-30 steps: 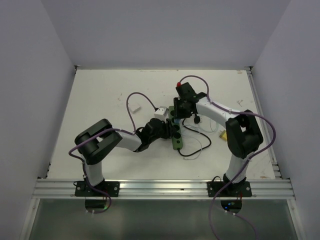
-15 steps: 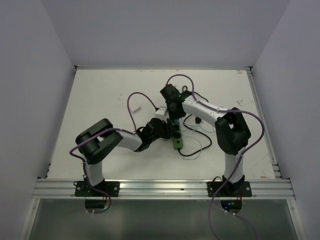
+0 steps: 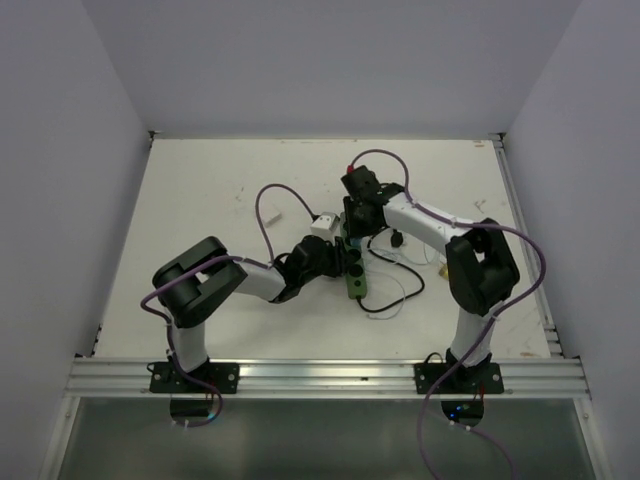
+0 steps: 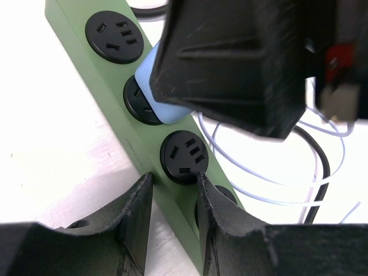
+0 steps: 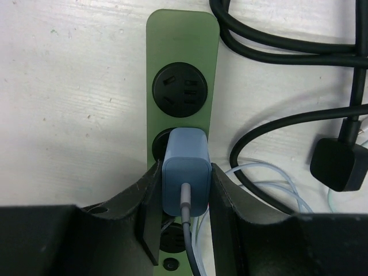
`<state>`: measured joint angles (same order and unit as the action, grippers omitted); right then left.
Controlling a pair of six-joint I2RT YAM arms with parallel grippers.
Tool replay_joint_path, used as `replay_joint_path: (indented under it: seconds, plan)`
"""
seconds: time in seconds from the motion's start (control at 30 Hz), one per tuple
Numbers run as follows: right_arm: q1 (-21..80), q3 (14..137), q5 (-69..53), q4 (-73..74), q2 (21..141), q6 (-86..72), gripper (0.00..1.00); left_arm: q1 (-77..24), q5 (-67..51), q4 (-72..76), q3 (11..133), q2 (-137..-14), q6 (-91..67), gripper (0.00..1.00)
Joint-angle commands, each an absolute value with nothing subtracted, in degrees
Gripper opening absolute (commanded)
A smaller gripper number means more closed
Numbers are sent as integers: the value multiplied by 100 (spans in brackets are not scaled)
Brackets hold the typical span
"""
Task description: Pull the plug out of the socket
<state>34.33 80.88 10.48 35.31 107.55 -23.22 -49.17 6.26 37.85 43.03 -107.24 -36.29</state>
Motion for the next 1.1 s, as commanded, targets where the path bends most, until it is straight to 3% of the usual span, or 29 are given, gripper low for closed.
replay_joint_path:
  seconds: [0.0,0.2,0.47,0.8,0.9,1.07]
  plan:
    - [3068,7543,-919,3227,10029,-2434,0,-4860,888,2039,4131,-11373,-3164,35]
    - [2927,7479,-1143,3129,9940,-2531,0,-4816,791,2100,4087,-11391,-3164,33]
    - [3708,8498,1114,4349,10467,-2101,0,-4755,747,2136,4069,-11417,-3173,32]
    - [3911,8684,1599,4605,10661,-2066,0,-4737,712,2066,4157,-11505,-3164,31]
    - [3780,8413,1443,4457,10486,-2013,0,-4737,712,2039,4166,-11522,-3164,31]
    - [2998,7367,-275,3353,9827,-2328,0,-4615,572,2109,4113,-11549,-3217,31]
